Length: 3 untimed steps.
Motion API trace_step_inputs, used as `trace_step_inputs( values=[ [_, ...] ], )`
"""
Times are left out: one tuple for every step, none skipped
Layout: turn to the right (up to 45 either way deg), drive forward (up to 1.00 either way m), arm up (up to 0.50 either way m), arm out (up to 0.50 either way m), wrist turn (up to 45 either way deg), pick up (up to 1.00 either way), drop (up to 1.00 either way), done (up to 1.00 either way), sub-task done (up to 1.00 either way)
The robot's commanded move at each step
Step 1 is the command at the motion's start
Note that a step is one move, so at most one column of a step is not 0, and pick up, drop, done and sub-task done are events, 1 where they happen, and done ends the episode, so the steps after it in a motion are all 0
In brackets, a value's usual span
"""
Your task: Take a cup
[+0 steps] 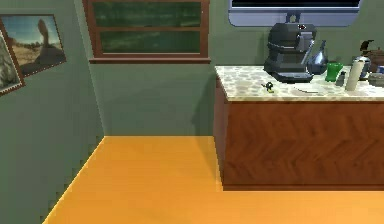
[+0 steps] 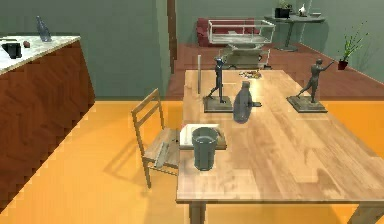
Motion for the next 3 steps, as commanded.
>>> trace_step_inputs(
  values=[
    [0.0,0.00,0.50,0.00,0.0,0.00,0.00,0.00,0.00],
    [0.0,0.00,0.38,0.00,0.0,0.00,0.00,0.00,0.00],
    [0.0,0.00,0.00,0.34,0.0,0.00,0.00,0.00,0.00]
  ],
)
